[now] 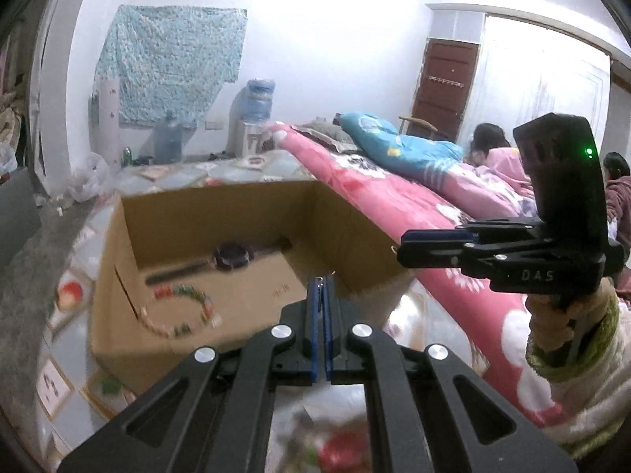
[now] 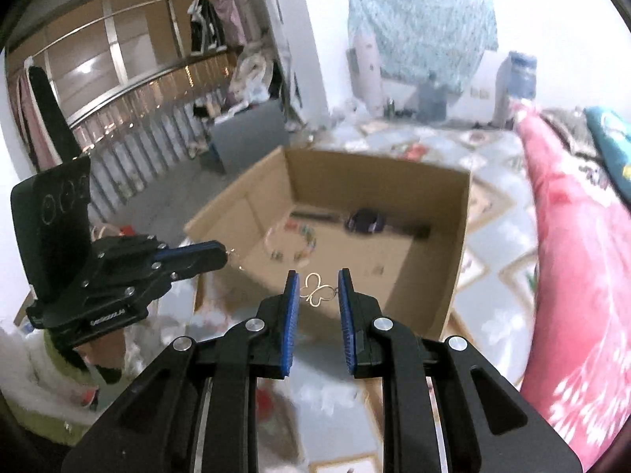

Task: Organize jewelry
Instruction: 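Carry the gold charm into the box and open the right gripper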

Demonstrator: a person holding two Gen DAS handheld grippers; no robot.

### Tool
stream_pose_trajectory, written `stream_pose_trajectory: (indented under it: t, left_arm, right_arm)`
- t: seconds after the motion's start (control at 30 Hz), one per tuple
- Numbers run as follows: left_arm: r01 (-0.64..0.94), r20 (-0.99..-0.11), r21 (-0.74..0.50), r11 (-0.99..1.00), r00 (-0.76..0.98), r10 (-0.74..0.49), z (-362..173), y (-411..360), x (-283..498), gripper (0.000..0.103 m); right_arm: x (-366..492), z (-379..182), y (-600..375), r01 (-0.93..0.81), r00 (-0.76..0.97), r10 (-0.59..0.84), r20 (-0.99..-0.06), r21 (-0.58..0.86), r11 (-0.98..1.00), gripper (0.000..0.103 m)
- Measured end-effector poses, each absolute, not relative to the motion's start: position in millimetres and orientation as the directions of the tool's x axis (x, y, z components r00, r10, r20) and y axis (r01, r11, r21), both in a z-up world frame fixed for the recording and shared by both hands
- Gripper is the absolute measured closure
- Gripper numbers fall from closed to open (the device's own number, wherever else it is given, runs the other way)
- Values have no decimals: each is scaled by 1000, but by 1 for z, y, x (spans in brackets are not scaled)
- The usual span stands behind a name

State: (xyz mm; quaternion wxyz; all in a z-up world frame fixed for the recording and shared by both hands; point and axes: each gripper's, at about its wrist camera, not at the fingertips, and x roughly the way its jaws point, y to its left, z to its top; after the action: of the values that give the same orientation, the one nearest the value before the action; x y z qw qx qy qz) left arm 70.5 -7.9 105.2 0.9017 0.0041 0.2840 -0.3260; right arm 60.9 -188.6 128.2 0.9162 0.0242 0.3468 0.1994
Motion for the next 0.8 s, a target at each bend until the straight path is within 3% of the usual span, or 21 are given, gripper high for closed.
stream_pose_trajectory:
  t: [0.17, 0.47, 0.53, 0.6, 0.8]
  left_arm:
    - [541, -566, -187, 820, 623, -540, 107, -22, 124, 101]
    - [441, -722, -100, 892, 585, -370, 75, -57, 205, 100]
    - [421, -739, -88, 903, 580, -343, 70, -61, 212, 95]
    - [412, -741, -102, 905, 576, -346, 68, -63, 213, 82]
    - [389, -734, -97, 916, 593, -330, 71, -61, 212, 66]
  right_arm:
    - [102, 116, -183, -311, 663, 338, -668, 165, 936, 85]
    - [141, 83, -172, -291, 606, 271, -748, 108, 951, 85]
    - [140, 83, -172, -294, 608, 269, -747, 103, 950, 84]
    - [141, 83, -173, -300, 608, 282, -743, 114, 947, 81]
    - [138, 86, -180, -295, 616, 308, -725, 151, 944, 74]
